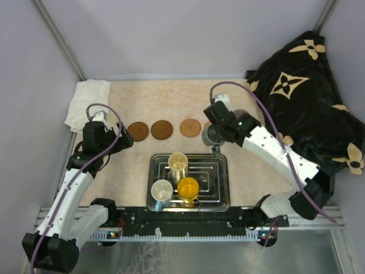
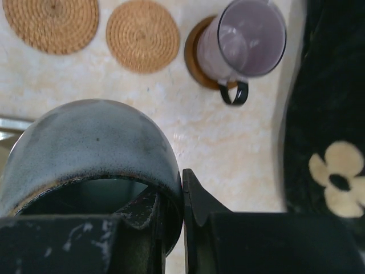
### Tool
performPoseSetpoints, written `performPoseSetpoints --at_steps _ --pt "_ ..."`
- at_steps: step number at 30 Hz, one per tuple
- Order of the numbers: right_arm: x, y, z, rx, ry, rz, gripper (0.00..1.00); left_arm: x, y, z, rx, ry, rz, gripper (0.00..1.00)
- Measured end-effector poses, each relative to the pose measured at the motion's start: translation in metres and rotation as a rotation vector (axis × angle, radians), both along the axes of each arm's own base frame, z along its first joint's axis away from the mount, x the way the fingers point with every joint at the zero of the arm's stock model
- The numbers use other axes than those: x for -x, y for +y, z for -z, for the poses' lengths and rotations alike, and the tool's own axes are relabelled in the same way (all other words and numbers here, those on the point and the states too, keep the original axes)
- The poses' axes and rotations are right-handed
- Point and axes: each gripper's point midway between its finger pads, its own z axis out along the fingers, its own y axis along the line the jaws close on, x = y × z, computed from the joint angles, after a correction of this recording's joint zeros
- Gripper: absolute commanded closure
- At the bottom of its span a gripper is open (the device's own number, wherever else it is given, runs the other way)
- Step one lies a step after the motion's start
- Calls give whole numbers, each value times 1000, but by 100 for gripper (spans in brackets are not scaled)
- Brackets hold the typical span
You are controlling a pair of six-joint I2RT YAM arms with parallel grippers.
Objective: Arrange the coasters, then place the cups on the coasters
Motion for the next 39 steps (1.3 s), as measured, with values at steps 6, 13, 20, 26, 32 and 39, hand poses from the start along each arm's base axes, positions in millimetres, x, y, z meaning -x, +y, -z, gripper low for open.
performPoseSetpoints --at_steps 6,13,20,26,32,39 --pt "-59 9 -15 46 -12 -69 100 -4 -1 2 4 2 -3 0" --pt "-124 19 5 113 91 -116 100 -6 -1 4 4 2 -3 0" --pt "-154 7 14 111 137 -66 100 -9 -1 11 0 18 -3 0" --pt "-161 7 22 117 153 -58 100 -12 -2 14 0 22 -3 0" --pt "-165 7 40 114 166 -52 100 -15 -3 14 0 19 -3 0" --pt "-167 -7 64 104 192 -24 100 -17 -3 15 1 19 -3 0"
